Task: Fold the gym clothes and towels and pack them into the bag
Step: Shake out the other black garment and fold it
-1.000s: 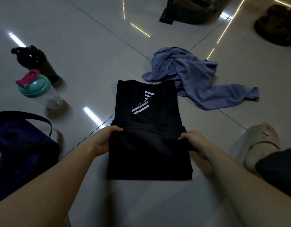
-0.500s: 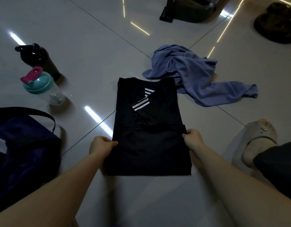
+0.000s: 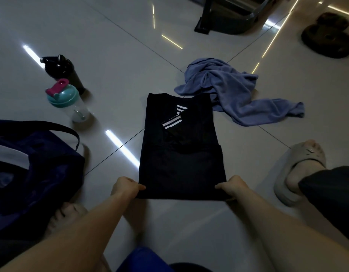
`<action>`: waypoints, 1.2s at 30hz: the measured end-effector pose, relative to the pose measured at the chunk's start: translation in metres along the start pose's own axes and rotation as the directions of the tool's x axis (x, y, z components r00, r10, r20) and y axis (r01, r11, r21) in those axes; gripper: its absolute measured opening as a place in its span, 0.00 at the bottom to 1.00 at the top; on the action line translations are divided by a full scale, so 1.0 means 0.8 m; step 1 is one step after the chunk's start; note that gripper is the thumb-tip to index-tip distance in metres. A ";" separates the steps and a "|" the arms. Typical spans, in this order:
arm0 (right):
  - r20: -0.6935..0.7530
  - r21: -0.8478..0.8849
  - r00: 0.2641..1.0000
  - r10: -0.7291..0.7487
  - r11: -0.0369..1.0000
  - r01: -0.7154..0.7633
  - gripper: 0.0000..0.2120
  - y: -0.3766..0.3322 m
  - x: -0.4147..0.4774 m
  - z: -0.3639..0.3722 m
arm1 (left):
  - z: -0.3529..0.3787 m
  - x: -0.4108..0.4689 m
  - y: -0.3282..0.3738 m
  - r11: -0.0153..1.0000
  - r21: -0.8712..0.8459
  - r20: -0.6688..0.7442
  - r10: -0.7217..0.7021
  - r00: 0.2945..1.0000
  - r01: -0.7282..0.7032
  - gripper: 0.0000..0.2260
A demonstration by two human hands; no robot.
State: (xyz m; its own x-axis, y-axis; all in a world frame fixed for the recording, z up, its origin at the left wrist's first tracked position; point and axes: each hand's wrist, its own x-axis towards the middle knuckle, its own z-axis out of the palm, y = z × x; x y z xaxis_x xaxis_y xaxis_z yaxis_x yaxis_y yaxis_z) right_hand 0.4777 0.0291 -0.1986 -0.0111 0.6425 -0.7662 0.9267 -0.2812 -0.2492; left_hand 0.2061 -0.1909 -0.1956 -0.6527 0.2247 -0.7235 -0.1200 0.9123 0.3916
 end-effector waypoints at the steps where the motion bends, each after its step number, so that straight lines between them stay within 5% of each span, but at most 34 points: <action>1: 0.018 -0.005 1.000 -0.001 1.000 0.001 0.25 0.002 -0.002 0.003 | 0.001 0.000 0.000 0.999 -0.037 0.016 -0.007 1.000 0.008 0.11; 4: 0.058 0.117 0.998 0.038 0.992 -0.045 0.24 0.000 -0.012 0.002 | -0.004 -0.005 0.006 0.973 -0.221 0.049 -0.062 0.997 0.071 0.09; 9: 0.252 0.410 0.965 0.075 0.895 -0.177 0.04 -0.005 -0.042 -0.018 | -0.017 -0.021 0.010 0.914 -0.356 0.226 -0.117 0.967 0.194 0.03; 12: 0.203 0.385 0.978 -0.045 0.922 -0.037 0.09 -0.011 -0.055 -0.036 | -0.026 -0.024 0.011 0.917 -0.365 0.196 -0.095 0.976 0.163 0.06; 17: 0.109 0.437 0.975 -0.193 0.890 0.127 0.33 -0.004 -0.074 -0.052 | -0.053 -0.031 0.015 0.968 -0.224 0.283 -0.049 0.958 0.116 0.04; 24: 0.163 0.399 0.933 -0.320 0.886 0.235 0.09 -0.003 -0.116 -0.081 | -0.106 -0.046 0.035 0.935 -0.319 0.329 0.262 0.907 -0.155 0.04; 29: 0.139 0.444 0.930 -0.339 0.861 0.248 0.07 0.000 -0.136 -0.102 | -0.134 -0.062 0.053 0.940 -0.338 0.486 0.225 0.845 -0.056 0.06; 36: 0.383 0.379 0.870 -0.310 0.912 0.159 0.09 0.002 -0.163 -0.134 | -0.153 -0.092 0.062 0.953 -0.303 0.655 0.193 0.730 0.019 0.07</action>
State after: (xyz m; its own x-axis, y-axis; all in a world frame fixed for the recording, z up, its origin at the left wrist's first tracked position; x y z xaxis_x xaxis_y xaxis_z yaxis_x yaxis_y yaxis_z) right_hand 0.5207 0.0213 -0.0355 -0.4410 0.3734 -0.8161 0.7011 -0.4244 -0.5730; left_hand 0.1569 -0.2042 -0.0534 -0.0094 0.5650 -0.8251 -0.3534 0.7700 0.5313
